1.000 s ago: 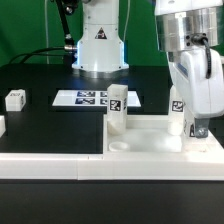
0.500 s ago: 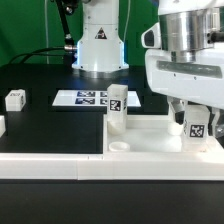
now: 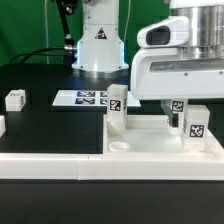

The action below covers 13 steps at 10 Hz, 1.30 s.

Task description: Assemble square table

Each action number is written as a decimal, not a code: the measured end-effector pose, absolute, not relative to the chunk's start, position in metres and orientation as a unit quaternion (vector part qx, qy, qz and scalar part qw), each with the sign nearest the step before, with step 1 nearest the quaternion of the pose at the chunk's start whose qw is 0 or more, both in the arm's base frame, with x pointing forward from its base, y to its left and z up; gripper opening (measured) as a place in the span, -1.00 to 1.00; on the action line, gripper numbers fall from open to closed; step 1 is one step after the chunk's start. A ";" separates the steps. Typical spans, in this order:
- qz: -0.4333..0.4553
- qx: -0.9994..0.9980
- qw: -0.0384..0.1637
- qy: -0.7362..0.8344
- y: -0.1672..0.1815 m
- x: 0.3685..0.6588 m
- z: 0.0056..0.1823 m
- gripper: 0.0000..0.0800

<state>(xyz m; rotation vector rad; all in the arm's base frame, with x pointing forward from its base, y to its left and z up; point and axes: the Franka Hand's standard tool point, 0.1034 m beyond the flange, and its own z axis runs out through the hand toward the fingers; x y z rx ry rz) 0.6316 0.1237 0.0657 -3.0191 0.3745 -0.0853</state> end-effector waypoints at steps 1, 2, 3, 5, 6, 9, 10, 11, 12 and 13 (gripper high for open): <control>-0.028 -0.989 0.049 0.136 0.124 0.632 0.066 0.31; -0.027 -0.988 0.049 0.144 0.124 0.632 0.066 -0.03; -0.024 -0.984 0.048 0.172 0.120 0.631 0.064 -0.03; -0.020 -0.971 0.048 0.232 0.118 0.630 0.064 -0.27; -0.019 -0.962 0.049 0.269 0.118 0.630 0.064 -0.27; -0.012 -0.912 0.052 0.407 0.116 0.631 0.064 -0.27; -0.007 -0.878 0.054 0.475 0.114 0.631 0.064 -0.27; 0.008 -0.836 0.063 0.546 0.113 0.630 0.064 -0.27; 0.023 -0.786 0.072 0.613 0.114 0.629 0.064 -0.27; 0.031 -0.753 0.079 0.652 0.114 0.629 0.063 -0.27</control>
Offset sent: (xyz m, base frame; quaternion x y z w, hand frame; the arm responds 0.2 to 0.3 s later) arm 0.0000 0.0000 0.0000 0.0000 0.0000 0.1938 0.9810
